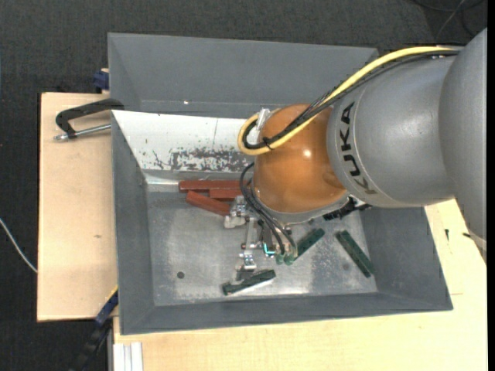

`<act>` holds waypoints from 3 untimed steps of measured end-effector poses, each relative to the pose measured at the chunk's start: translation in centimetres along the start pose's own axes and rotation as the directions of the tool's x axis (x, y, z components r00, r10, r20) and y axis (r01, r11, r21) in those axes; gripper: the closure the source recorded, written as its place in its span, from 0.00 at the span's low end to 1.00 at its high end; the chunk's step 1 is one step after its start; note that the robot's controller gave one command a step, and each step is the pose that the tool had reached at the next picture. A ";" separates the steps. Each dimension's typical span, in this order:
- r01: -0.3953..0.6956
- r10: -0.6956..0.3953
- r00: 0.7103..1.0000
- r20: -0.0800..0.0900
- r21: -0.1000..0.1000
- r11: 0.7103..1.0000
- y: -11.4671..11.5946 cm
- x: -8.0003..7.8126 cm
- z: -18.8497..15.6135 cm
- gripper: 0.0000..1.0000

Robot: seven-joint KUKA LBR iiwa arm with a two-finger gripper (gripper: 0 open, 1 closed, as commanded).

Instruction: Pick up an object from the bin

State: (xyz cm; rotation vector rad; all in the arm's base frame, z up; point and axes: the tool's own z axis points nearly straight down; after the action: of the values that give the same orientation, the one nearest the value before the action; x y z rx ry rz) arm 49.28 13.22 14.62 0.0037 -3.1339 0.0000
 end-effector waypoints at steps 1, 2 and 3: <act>-0.001 0.001 1.000 0.005 -0.001 1.000 0.0 -0.1 -0.3 0.00; 0.081 -0.081 0.997 0.011 0.000 0.997 1.2 -1.0 2.3 0.00; 0.279 -0.279 0.960 0.006 -0.001 0.960 -1.9 -0.3 3.5 0.00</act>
Offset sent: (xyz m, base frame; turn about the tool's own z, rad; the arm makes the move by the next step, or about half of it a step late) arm 0.0134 0.0234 -0.0508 -0.1535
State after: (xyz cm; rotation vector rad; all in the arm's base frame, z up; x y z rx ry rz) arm 49.58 11.37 11.07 0.4461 -3.1081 -0.0041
